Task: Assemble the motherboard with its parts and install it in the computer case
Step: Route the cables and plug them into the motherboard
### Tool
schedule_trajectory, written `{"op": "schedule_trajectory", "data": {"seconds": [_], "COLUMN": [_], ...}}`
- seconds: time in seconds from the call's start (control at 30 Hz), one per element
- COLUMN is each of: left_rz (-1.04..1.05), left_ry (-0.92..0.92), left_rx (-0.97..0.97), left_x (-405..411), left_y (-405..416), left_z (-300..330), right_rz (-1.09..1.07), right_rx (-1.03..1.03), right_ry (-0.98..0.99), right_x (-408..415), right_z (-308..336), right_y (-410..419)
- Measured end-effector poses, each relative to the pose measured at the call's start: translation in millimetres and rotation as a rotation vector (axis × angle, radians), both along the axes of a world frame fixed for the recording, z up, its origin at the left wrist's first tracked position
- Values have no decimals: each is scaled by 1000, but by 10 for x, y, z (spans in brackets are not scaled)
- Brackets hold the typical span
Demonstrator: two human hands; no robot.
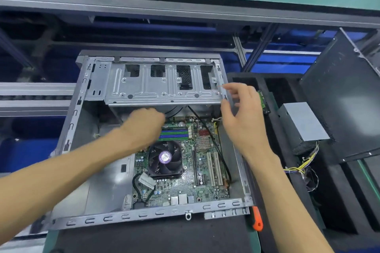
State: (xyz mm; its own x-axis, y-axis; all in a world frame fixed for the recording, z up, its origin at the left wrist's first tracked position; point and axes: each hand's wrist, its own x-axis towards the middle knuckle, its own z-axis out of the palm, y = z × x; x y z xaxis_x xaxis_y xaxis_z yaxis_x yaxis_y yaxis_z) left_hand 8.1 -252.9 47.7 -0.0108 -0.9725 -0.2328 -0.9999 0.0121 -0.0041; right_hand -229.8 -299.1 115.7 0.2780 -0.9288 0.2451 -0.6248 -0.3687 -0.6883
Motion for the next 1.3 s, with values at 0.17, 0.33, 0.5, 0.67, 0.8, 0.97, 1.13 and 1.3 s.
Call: {"op": "schedule_trajectory", "data": {"seconds": [0.17, 0.33, 0.5, 0.67, 0.8, 0.97, 1.13, 1.3], "left_rz": [-128, 188, 279, 313, 432, 296, 274, 220], "left_ry": [375, 543, 618, 726, 862, 725, 713, 726], "left_rx": [-135, 132, 276, 360, 268, 269, 129, 140], "left_x": [-661, -995, -1073, -1037, -999, -1028, -1016, -1039], "left_y": [-187, -696, -886, -938, -962, -856, -742, -700], "left_z": [-95, -233, -347, -311, -281, -329, -399, -362], "right_rz": [-34, -41, -52, -59, -45, -40, -48, -57], "right_rx": [307, 318, 315, 355, 365, 365, 363, 354], "right_ry": [-108, -153, -192, -241, -249, -249, -259, -269], "right_x": [-49, -70, -66, -77, -76, -77, -81, -69], "right_z": [-185, -214, -259, -278, -278, -286, -302, -327], "right_y": [-35, -42, -75, -84, -91, -100, -99, -109]}}
